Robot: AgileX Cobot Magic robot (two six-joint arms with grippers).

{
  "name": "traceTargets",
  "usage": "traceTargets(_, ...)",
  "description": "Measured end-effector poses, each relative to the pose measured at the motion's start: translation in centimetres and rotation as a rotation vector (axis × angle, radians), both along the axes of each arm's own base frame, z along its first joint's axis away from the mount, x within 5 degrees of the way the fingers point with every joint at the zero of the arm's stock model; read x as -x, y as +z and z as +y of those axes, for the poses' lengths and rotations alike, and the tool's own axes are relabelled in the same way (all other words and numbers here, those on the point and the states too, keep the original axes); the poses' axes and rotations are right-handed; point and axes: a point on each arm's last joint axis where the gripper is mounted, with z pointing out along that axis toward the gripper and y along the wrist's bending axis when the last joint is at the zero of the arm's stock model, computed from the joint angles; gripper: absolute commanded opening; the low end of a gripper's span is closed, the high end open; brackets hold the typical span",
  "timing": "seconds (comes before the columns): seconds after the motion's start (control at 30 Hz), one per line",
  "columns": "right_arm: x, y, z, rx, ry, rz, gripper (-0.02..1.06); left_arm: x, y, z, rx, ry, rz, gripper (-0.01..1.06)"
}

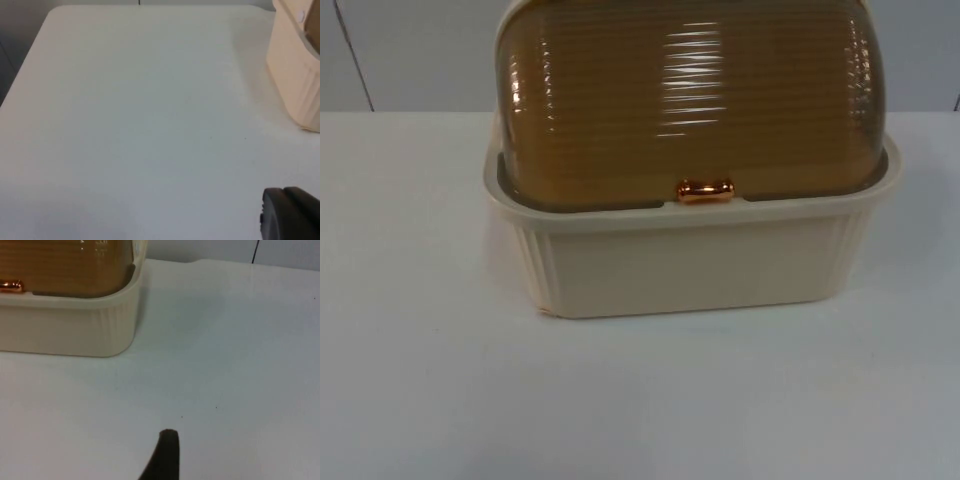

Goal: Open the box lid with the left hand, place the block into the box with the right hand, then close the box lid with the left hand.

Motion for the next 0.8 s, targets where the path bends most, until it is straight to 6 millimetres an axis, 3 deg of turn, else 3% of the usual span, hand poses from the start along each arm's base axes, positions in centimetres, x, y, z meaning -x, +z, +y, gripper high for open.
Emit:
traceTargets(0.1,0.0,0.0,0.02,-0.002,0.001,0.0,0.76,-0.03,-0.03,-0.03,0.004,-0.007,0.0,0.02)
traceTargets(0.13,0.0,0.0,0.03,-0.003,0.002,0.0,0.79,-0.03,-0.03,-0.06,0.005,-0.014,0.0,0.09)
traceTargets(0.2,0.01,0.0,0.08,-0.008,0.006,0.001,0.97,-0.02,-0.03,-0.07,0.003,-0.026,0.0,0.45)
traceTargets(0.23,0.01,0.0,0.08,-0.008,0.006,0.001,1.05,-0.02,-0.03,-0.07,0.003,-0.026,0.0,0.68)
traceTargets(0.27,0.01,0.0,0.08,-0.008,0.006,0.001,1.05,-0.02,-0.03,-0.07,0.003,-0.029,0.0,0.68)
traceTargets(0.3,0.01,0.0,0.08,-0.008,0.006,0.001,1.05,-0.02,-0.03,-0.07,0.005,-0.03,0.0,0.92)
traceTargets(0.33,0.01,0.0,0.08,-0.008,0.006,0.001,1.05,-0.02,-0.03,-0.07,0.005,-0.03,0.0,1.05)
traceTargets(0.8,0.01,0.0,0.08,-0.008,0.006,0.001,1.05,-0.02,-0.03,-0.07,0.008,-0.031,0.0,1.04)
